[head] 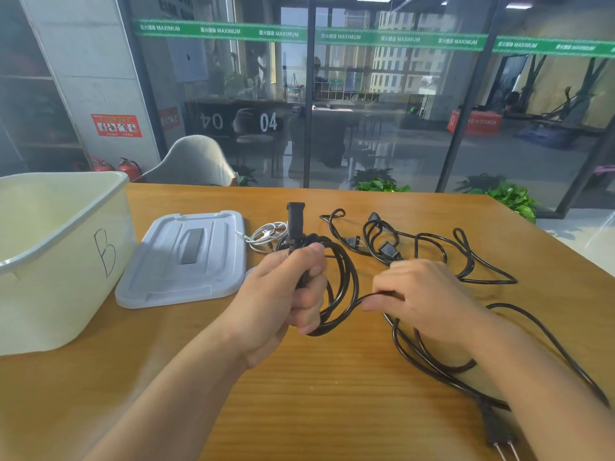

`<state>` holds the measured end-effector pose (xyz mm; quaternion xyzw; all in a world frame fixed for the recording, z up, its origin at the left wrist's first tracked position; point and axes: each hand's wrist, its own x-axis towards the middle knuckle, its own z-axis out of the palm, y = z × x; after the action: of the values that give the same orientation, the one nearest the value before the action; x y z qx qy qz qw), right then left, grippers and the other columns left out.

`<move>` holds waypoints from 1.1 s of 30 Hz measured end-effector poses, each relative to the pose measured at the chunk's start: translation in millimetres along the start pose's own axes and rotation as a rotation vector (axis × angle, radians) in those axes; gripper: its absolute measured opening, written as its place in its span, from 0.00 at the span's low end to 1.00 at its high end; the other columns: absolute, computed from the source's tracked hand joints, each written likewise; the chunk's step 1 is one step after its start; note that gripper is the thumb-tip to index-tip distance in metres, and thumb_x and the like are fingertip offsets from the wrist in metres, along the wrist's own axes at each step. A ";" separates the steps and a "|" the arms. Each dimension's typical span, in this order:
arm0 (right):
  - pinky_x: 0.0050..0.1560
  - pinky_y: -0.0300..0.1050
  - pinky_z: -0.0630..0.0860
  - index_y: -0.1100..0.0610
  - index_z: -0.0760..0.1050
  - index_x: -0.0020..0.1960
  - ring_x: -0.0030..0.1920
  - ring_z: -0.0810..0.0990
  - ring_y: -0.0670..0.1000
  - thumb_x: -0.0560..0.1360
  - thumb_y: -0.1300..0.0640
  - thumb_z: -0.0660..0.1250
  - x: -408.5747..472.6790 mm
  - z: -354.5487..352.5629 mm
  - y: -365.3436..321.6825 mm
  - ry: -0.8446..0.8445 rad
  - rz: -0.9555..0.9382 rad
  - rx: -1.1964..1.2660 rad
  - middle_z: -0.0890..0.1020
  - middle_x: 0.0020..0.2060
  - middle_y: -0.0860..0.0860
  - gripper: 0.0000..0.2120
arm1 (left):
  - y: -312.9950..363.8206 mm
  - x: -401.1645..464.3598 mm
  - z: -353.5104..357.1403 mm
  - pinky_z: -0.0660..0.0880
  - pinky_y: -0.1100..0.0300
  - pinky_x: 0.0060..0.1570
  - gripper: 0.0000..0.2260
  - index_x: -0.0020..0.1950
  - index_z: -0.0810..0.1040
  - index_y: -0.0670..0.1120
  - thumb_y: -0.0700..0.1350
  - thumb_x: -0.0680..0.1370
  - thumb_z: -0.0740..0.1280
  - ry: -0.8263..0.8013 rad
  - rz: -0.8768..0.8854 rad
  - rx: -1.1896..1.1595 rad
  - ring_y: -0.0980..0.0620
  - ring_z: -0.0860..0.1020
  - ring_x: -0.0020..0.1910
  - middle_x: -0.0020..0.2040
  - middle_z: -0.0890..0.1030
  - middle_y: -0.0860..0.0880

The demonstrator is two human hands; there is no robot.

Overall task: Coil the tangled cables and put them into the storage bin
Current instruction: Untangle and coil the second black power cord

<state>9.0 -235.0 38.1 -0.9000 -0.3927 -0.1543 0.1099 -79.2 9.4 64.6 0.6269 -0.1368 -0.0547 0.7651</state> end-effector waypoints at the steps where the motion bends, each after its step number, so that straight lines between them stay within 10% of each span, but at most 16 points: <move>1: 0.50 0.44 0.69 0.42 0.76 0.38 0.39 0.71 0.40 0.78 0.25 0.50 -0.2 -1.0 4.5 0.039 -0.032 -0.018 0.73 0.32 0.38 0.27 | 0.2 -0.1 -0.4 0.64 0.59 0.27 0.16 0.40 0.62 0.47 0.52 0.82 0.62 -0.003 -0.003 0.027 0.50 0.57 0.25 0.28 0.59 0.52; 4: 0.64 0.52 0.66 0.49 0.84 0.43 0.51 0.74 0.48 0.77 0.31 0.60 -0.3 -1.2 8.8 0.265 -0.124 -0.124 0.77 0.42 0.41 0.25 | 0.1 -0.3 -1.8 0.63 0.59 0.26 0.15 0.38 0.63 0.48 0.51 0.82 0.60 -0.008 -0.005 0.063 0.50 0.56 0.24 0.27 0.59 0.52; 10: 0.57 0.50 0.71 0.51 0.79 0.44 0.55 0.75 0.52 0.67 0.26 0.72 -0.2 -14.6 5.6 0.556 0.085 -0.074 0.76 0.53 0.47 0.28 | 3.9 -1.3 -9.8 0.63 0.60 0.25 0.14 0.38 0.65 0.49 0.55 0.77 0.65 0.010 0.020 -0.023 0.52 0.57 0.23 0.26 0.59 0.53; 15: 0.45 0.54 0.84 0.47 0.72 0.54 0.46 0.82 0.51 0.74 0.49 0.77 -1.6 -9.6 -11.9 0.451 0.288 0.587 0.77 0.50 0.45 0.16 | 2.4 -0.5 -10.5 0.64 0.61 0.24 0.12 0.38 0.68 0.49 0.54 0.77 0.65 -0.014 0.020 0.003 0.52 0.58 0.23 0.26 0.60 0.53; 19: 0.46 0.47 0.84 0.45 0.74 0.64 0.50 0.85 0.51 0.69 0.56 0.80 2.1 -8.5 -22.2 0.522 0.459 1.157 0.82 0.55 0.46 0.27 | -2.2 0.8 -8.3 0.65 0.62 0.24 0.13 0.37 0.68 0.49 0.51 0.81 0.62 -0.037 -0.003 0.051 0.53 0.59 0.22 0.26 0.62 0.52; 24: 0.51 0.41 0.83 0.61 0.77 0.67 0.56 0.87 0.55 0.71 0.66 0.73 7.0 0.4 -44.5 0.424 0.536 1.865 0.87 0.53 0.57 0.24 | -3.1 1.2 -5.9 0.64 0.62 0.24 0.13 0.37 0.68 0.49 0.50 0.82 0.60 -0.024 -0.019 0.068 0.53 0.58 0.22 0.26 0.61 0.52; 33: 0.45 0.43 0.82 0.46 0.82 0.66 0.57 0.86 0.52 0.85 0.53 0.62 3.3 0.1 -53.3 0.171 0.545 1.436 0.85 0.60 0.52 0.14 | 0.8 1.1 -5.6 0.63 0.62 0.23 0.12 0.38 0.64 0.48 0.49 0.79 0.61 0.085 -0.004 0.058 0.52 0.56 0.23 0.26 0.59 0.50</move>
<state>-28.4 -197.2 43.3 -0.6578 -0.1512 0.1015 0.7308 -76.7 14.6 64.5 0.6507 -0.1046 -0.0254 0.7517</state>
